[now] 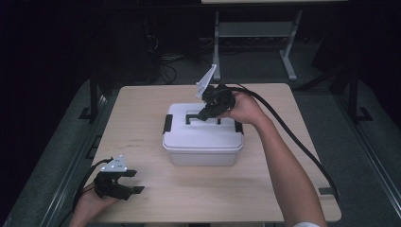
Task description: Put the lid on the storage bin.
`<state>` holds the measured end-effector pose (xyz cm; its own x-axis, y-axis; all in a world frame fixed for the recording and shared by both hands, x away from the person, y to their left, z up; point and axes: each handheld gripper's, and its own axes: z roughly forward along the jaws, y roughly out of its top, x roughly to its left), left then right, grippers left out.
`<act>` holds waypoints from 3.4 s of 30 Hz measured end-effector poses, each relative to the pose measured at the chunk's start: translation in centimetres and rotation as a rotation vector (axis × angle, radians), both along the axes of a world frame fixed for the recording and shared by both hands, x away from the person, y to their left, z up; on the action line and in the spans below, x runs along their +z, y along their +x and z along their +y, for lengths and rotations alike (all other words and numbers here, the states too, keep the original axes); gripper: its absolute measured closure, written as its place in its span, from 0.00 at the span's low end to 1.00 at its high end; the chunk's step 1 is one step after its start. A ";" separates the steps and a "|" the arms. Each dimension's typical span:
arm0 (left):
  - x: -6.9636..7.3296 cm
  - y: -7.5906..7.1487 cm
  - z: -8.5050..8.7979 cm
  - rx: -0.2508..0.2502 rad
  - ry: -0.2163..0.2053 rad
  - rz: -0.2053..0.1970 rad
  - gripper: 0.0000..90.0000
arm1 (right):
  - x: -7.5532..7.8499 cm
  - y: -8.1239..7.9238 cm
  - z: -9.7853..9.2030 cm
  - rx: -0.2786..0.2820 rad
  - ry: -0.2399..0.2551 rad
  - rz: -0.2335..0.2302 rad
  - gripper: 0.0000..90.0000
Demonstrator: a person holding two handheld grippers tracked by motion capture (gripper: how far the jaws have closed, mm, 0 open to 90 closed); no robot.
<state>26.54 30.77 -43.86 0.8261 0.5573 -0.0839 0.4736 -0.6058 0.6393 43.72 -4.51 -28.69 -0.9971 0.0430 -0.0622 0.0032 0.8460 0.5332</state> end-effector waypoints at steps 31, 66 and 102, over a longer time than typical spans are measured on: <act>0.0 -0.3 -0.4 -0.004 0.007 0.005 0.32 | 1.0 -2.0 -3.2 -0.056 0.028 0.004 0.83; -0.2 0.0 -0.1 0.005 0.002 0.011 0.32 | 1.6 -3.4 -7.0 -0.136 0.042 0.001 0.75; -0.5 0.2 -0.2 0.001 0.016 0.023 0.32 | 0.0 -5.4 -12.5 -0.230 0.063 0.026 0.70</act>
<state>26.69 30.55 -44.40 0.8236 0.5594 -0.0934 0.4882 -0.6157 0.6185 38.30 -17.00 -28.70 -0.9620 0.2718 -0.0263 0.2064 0.7866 0.5819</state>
